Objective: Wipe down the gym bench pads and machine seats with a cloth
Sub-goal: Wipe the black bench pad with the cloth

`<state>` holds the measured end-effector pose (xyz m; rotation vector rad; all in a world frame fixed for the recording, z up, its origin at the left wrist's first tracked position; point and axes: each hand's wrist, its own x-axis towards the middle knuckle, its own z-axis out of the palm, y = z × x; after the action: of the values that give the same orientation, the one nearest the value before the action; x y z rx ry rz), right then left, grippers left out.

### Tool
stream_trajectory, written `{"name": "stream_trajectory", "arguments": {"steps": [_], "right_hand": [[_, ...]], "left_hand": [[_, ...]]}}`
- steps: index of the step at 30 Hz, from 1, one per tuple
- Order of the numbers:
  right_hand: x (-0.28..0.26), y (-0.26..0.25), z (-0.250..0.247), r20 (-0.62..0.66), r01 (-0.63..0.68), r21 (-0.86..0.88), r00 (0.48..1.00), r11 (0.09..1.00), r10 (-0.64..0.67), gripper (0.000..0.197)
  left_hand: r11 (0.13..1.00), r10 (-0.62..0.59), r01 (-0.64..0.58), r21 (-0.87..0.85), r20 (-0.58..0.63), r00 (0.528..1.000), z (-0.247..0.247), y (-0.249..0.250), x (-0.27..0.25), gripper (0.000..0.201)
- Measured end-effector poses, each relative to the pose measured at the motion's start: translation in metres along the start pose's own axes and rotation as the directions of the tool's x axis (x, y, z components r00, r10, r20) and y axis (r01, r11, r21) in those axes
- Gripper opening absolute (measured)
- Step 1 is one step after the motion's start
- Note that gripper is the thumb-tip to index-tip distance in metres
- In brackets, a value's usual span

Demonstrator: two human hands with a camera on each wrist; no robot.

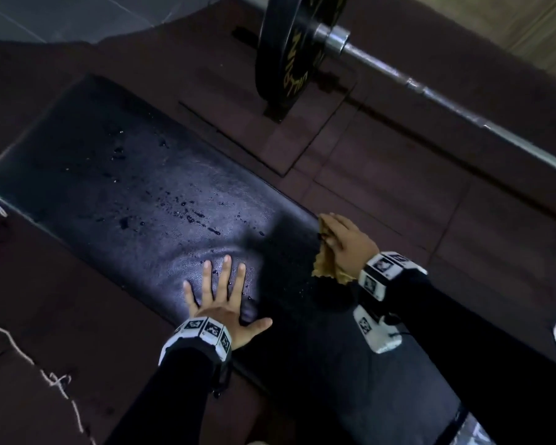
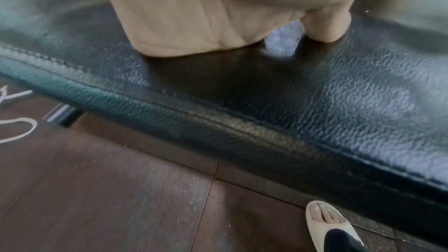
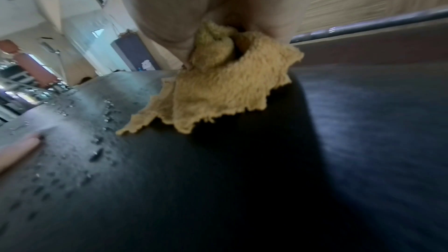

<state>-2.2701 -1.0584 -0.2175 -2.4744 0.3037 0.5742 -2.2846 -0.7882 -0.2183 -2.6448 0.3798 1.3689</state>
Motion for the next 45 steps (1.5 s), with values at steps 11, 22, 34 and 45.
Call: {"name": "stream_trajectory", "arguments": {"steps": [11, 22, 34, 45], "right_hand": [[-0.031, 0.025, -0.002, -0.055, 0.100, 0.004, 0.993, 0.995, -0.100, 0.056], [0.004, -0.019, 0.000, -0.038, 0.104, 0.011, 0.994, 0.994, -0.104, 0.055], [-0.020, -0.077, 0.059, 0.255, 0.565, -0.400, 0.825, 0.722, -0.505, 0.080], [-0.046, 0.000, 0.020, -0.020, 0.372, -0.388, 0.911, 0.843, -0.411, 0.070]], "left_hand": [[1.000, -0.007, 0.007, -0.009, -0.060, 0.998, 0.001, 0.001, -0.001, 0.111], [0.989, 0.084, -0.112, -0.093, -0.264, 0.961, 0.004, -0.015, -0.017, 0.117], [0.989, -0.050, 0.039, -0.146, -0.070, 0.996, -0.010, -0.036, -0.018, 0.135], [0.991, -0.057, 0.062, -0.118, 0.045, 0.997, -0.019, -0.033, -0.015, 0.135]]}}
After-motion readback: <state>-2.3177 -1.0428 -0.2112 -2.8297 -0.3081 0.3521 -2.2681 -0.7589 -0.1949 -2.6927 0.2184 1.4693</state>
